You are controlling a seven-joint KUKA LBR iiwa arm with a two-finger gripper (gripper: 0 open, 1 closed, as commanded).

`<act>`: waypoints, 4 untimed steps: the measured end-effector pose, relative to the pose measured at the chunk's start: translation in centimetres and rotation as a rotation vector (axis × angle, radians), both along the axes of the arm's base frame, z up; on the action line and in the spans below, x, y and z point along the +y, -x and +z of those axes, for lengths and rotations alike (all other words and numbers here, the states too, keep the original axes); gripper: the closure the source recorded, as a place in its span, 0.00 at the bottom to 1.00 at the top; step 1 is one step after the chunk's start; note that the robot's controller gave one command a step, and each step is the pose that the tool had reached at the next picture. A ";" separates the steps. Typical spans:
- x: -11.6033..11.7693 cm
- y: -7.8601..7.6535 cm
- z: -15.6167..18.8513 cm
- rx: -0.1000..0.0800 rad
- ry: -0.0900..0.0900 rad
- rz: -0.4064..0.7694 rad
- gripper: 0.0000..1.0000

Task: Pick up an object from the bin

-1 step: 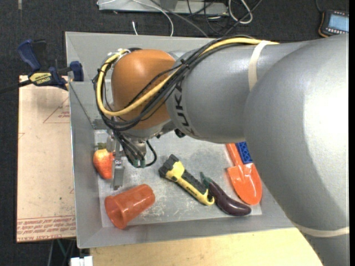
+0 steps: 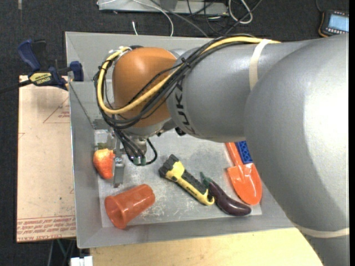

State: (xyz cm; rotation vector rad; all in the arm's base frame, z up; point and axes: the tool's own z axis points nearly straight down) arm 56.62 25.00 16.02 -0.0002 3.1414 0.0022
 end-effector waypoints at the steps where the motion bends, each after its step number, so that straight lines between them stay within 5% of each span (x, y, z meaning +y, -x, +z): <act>1: 0.2 -1.4 -9.0 0.001 -0.001 0.059 0.00; 2: 0.4 -1.6 -3.2 -0.015 -0.006 0.129 0.00; 3: 0.2 -1.2 -8.3 0.006 -0.001 0.073 0.00; 4: 0.2 -1.9 -9.0 -0.019 -0.006 0.408 0.00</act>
Offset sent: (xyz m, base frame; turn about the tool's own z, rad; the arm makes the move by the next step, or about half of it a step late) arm 0.0149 0.0029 -0.0323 -0.1303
